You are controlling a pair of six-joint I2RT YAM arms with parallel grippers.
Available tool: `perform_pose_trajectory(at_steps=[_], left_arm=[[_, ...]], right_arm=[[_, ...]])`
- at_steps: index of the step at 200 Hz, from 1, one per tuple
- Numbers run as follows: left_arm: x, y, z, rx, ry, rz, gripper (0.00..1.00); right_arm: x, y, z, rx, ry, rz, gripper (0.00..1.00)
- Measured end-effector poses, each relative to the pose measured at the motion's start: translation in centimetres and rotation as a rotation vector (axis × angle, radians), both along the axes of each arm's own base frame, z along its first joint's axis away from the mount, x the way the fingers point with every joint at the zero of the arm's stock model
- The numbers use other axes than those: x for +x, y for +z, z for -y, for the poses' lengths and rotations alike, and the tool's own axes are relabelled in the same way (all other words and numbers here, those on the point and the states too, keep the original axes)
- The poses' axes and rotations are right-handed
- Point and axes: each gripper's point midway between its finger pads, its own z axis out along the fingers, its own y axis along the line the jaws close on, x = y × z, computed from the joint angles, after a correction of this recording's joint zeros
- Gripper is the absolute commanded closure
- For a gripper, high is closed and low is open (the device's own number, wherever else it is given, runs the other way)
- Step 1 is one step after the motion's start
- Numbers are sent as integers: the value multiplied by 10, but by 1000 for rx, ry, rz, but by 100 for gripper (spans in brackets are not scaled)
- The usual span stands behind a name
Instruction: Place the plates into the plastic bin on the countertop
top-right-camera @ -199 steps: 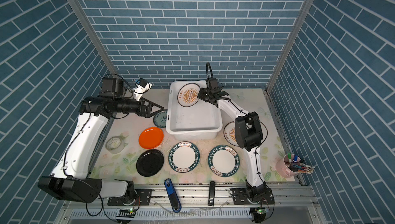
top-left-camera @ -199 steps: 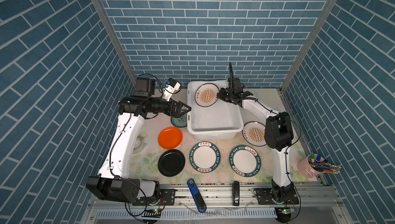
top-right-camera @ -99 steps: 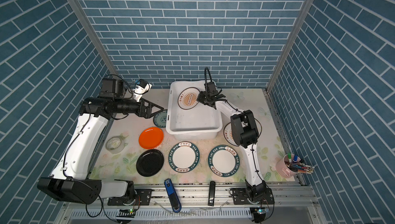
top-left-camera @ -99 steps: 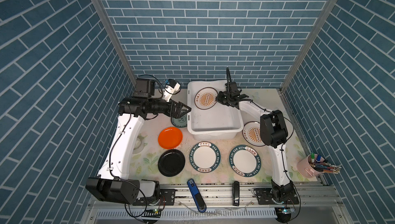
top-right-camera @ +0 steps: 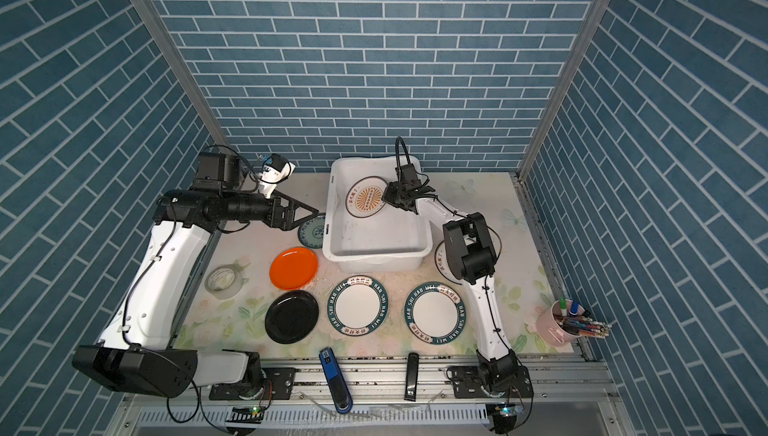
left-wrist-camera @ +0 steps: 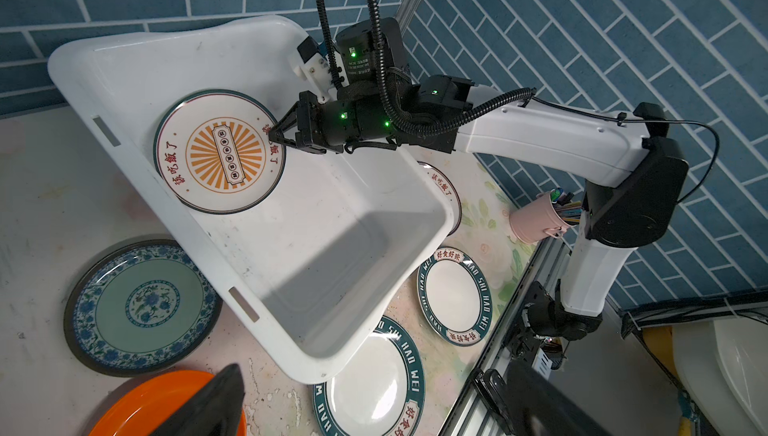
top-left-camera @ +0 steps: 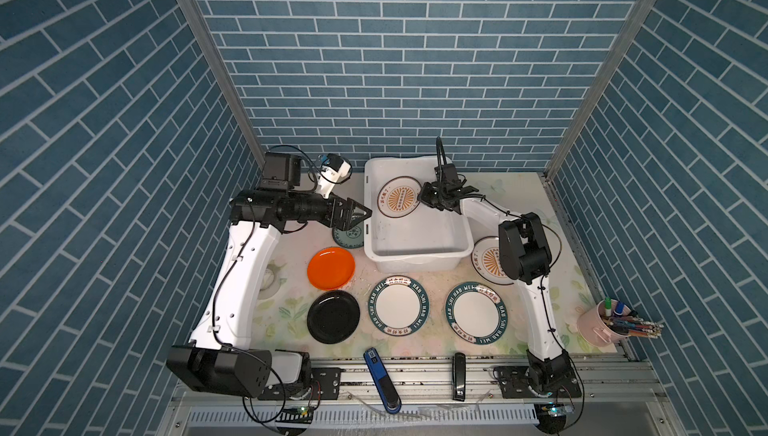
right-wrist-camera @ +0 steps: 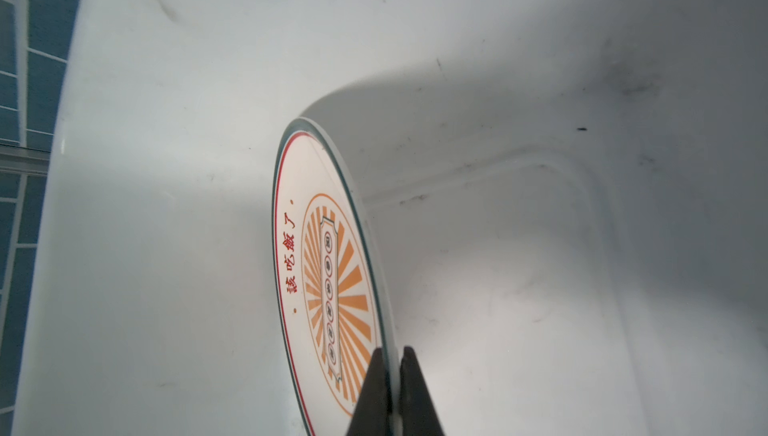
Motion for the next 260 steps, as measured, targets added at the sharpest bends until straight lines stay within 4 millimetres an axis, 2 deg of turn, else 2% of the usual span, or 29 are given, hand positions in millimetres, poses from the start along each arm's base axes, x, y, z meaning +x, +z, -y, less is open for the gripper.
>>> perform_pose_trajectory(at_steps=[51,114,260], left_arm=[[-1,1,0,-3,-2,1,0],[-3,3,1,-10,-5,4,0],[-7,4,1,-14,-7,10,1]], right_arm=[[1,0,-1,5,5,-3,100],[-2,-11,0,-2,8,-35,100],[5,-17,-2,21,2,-57,87]])
